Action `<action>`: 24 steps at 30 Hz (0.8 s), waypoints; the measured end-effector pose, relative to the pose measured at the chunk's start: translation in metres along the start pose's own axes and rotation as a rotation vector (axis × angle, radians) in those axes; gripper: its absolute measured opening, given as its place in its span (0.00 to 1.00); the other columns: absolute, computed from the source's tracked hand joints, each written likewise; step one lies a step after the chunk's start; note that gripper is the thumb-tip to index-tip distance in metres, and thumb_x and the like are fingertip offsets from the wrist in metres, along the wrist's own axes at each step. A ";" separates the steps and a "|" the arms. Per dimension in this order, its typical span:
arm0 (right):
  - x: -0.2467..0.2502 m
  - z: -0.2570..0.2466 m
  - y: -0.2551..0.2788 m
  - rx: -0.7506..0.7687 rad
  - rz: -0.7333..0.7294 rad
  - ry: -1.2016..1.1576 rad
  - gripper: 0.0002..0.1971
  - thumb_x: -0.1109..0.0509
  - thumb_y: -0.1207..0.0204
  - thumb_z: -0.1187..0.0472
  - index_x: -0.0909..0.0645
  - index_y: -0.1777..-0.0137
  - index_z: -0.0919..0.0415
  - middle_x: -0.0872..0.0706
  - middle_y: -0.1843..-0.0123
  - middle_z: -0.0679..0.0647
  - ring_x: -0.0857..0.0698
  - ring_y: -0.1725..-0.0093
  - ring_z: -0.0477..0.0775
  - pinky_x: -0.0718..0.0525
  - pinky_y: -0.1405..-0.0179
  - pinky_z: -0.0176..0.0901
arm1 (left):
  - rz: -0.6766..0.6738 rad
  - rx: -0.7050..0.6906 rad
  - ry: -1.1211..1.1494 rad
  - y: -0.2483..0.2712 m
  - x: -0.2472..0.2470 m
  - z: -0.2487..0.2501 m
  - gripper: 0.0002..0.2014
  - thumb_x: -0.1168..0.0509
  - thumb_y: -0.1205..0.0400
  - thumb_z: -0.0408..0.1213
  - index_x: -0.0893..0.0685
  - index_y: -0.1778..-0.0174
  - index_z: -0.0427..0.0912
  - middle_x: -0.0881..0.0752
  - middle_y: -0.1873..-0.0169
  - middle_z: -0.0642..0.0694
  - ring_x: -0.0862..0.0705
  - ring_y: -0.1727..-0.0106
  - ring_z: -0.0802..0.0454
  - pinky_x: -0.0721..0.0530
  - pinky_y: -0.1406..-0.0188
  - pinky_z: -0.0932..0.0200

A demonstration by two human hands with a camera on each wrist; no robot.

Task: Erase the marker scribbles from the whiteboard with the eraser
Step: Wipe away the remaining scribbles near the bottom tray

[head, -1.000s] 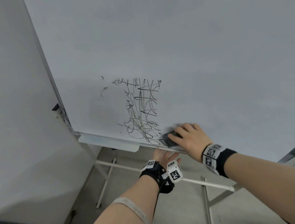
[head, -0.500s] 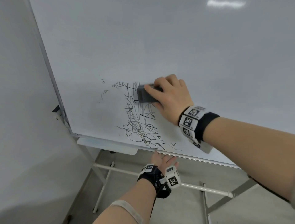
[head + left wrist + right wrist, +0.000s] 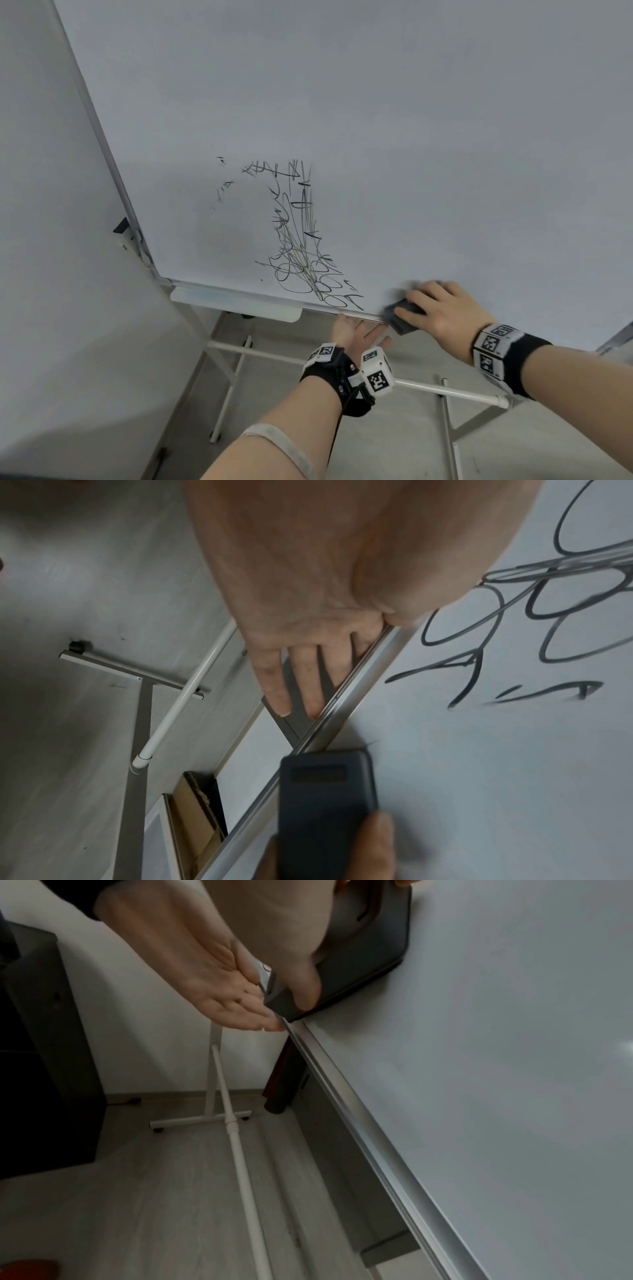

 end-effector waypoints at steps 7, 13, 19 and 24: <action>0.003 0.006 0.009 0.033 -0.056 0.025 0.25 0.35 0.39 0.67 0.14 0.40 0.55 0.15 0.43 0.56 0.22 0.44 0.63 0.28 0.47 0.56 | -0.031 -0.009 -0.002 0.000 0.001 -0.001 0.25 0.54 0.11 0.58 0.21 0.34 0.45 0.14 0.36 0.38 0.16 0.35 0.39 0.24 0.29 0.34; -0.001 -0.034 -0.046 0.012 -0.096 -0.038 0.23 0.34 0.37 0.62 0.16 0.39 0.54 0.15 0.42 0.55 0.17 0.44 0.64 0.16 0.47 0.58 | -0.028 0.033 0.065 -0.005 0.001 -0.001 0.22 0.47 0.12 0.54 0.19 0.33 0.44 0.14 0.35 0.36 0.16 0.34 0.38 0.21 0.32 0.37; -0.001 -0.041 -0.048 0.022 -0.126 -0.042 0.25 0.33 0.39 0.63 0.15 0.39 0.55 0.15 0.41 0.56 0.16 0.44 0.64 0.16 0.46 0.57 | -0.033 0.019 0.072 -0.010 0.012 -0.001 0.22 0.48 0.11 0.53 0.19 0.32 0.42 0.12 0.39 0.37 0.17 0.32 0.37 0.25 0.26 0.39; 0.002 -0.013 -0.003 0.048 -0.061 -0.015 0.26 0.46 0.33 0.68 0.13 0.41 0.55 0.14 0.45 0.56 0.16 0.46 0.64 0.22 0.46 0.58 | -0.042 0.010 0.054 -0.007 0.008 -0.002 0.27 0.55 0.10 0.56 0.24 0.26 0.42 0.15 0.35 0.36 0.16 0.36 0.37 0.23 0.30 0.40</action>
Point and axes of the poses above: each hand's wrist, its own y-axis away from the middle knuckle, its own x-axis out of the back of the hand, z = x × y, the point moved 2 cm from there along -y, towards the middle knuckle
